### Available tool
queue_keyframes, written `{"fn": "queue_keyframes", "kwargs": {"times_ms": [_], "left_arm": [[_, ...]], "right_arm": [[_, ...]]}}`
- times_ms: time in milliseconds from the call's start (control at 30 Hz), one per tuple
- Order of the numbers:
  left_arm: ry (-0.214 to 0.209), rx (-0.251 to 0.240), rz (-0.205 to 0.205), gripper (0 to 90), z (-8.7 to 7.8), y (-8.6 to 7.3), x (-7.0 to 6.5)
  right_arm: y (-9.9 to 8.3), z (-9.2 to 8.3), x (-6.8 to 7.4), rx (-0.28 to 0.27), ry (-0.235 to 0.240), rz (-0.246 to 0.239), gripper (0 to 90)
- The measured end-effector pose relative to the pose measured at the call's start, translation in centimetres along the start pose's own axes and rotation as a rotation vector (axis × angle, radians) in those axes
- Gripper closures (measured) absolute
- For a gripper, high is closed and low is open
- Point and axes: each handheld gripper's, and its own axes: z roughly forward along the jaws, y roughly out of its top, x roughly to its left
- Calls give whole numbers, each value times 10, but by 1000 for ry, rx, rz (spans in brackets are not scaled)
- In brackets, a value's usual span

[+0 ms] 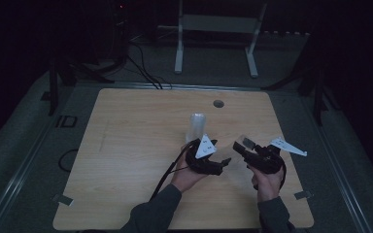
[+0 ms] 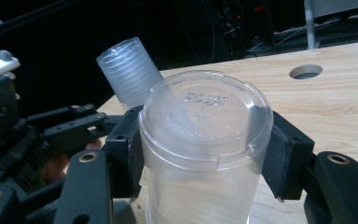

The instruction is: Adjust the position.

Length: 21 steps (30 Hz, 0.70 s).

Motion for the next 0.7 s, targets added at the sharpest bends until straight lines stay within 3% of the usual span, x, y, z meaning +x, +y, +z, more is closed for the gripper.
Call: {"fn": "queue_keyframes", "kwargs": {"times_ms": [367,600,700], "left_arm": [[-16,16,17,206,13,0,-5],[-17,12,19,207,20,2,-7],[-16,12,22,208,21,1,-7]], "right_arm": [[0,0,1,-11,49,44,402],[0,2,2,-13,64,48,404],[-1,2,1,-19,90,80,406]]}}
